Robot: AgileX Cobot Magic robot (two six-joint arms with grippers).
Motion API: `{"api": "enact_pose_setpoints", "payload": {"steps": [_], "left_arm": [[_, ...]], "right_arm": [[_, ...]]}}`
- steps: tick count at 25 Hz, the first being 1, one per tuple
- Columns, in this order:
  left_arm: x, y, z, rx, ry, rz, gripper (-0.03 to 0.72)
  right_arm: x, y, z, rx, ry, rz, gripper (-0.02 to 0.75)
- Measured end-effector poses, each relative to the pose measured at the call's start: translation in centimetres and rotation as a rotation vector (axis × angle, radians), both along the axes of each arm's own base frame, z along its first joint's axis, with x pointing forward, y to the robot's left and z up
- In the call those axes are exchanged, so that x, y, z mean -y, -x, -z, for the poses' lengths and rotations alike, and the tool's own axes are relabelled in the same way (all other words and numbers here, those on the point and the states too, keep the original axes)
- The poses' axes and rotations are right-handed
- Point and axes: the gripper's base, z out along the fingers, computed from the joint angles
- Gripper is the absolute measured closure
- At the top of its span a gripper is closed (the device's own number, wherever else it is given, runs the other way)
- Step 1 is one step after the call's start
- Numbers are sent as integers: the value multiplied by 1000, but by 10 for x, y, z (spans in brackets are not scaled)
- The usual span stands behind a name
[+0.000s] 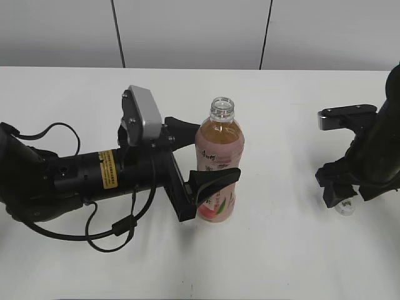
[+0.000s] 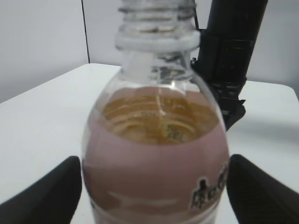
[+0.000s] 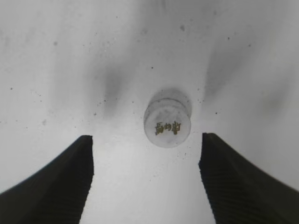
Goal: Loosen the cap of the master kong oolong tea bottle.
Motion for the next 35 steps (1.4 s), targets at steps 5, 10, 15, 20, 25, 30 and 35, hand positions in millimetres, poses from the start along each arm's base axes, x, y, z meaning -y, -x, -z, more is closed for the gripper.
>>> {"api": "enact_pose_setpoints", "payload": {"steps": [5,10,15,20,25,30,35], "left_arm": [[1,3,1,-18,-2,36,117],[-7,4,1,-33,-9,27,110],[-35,2,3,-68,-26,-51,106],[-43,14,-3,-68,-34,-41,104],[-56,28,-16,-55,-31,-59,114],[-67,29,-45,18,-142,-167,183],[-96,20,-67,-47,-354,-479,195]], "right_arm": [[0,1,-1,-12,2,0,204],[0,3,-6,-4,0,0,204],[1,3,-10,7,-2,-1,204],[1,3,-10,5,-1,-3,204],[1,4,-10,-5,1,-3,204],[1,4,-10,-4,0,-3,204],[0,3,-10,9,-4,-2,204]]}}
